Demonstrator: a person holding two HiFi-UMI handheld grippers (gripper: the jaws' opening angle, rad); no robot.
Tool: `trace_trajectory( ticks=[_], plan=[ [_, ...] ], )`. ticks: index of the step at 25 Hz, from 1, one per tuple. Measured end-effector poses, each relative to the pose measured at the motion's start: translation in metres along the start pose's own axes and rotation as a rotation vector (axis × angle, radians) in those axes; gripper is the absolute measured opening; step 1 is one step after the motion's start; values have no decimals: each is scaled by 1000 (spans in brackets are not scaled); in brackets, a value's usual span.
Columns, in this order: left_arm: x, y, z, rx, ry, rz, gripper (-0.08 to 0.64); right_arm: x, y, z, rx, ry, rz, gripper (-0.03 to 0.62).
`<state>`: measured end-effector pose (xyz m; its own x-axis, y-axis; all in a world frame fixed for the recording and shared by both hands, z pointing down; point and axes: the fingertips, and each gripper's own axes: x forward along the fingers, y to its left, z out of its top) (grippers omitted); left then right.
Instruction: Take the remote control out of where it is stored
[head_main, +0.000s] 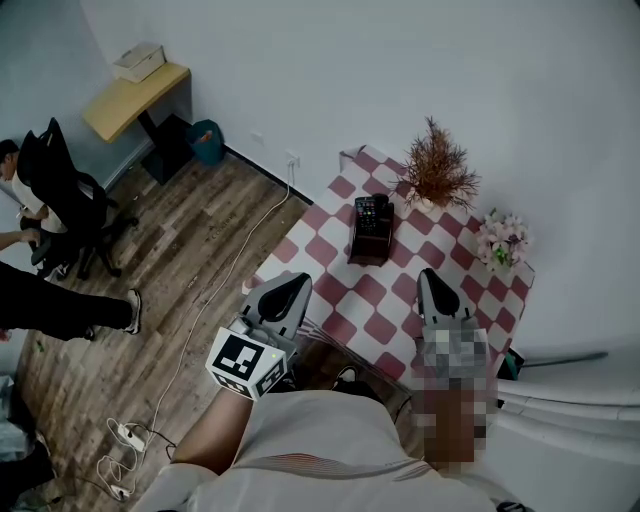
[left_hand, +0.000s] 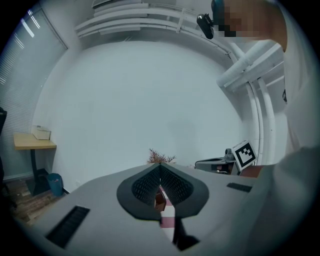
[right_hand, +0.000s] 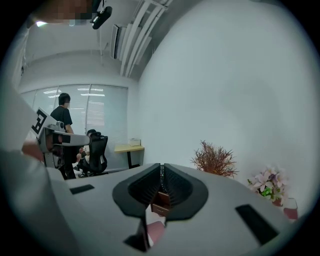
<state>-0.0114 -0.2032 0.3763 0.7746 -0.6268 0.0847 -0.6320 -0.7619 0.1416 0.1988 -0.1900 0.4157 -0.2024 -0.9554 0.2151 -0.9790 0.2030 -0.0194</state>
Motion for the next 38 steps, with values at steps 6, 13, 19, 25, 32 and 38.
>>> trace_trajectory(
  ticks=[6,13,19,25,32,38],
  plan=[
    [-1,0,0,-1,3,-5,9,1,1,0,-4,10,-5,29],
    [-7,10,-3,-6,10,12,9,22,7,-5,-72,51,-10,31],
    [-26,34,-12,-26,26,61,9,74,16,-11,-182,103,-87,42],
    [-44,63,-29,-57,56,104,9,135,14,-40,-206,193,-201,185],
    [-49,102,-43,-91,83,123,9,191,10,-70,-183,225,-317,216],
    [-43,125,-52,-105,113,125,9,219,-1,-101,-167,274,-390,224]
  ],
)
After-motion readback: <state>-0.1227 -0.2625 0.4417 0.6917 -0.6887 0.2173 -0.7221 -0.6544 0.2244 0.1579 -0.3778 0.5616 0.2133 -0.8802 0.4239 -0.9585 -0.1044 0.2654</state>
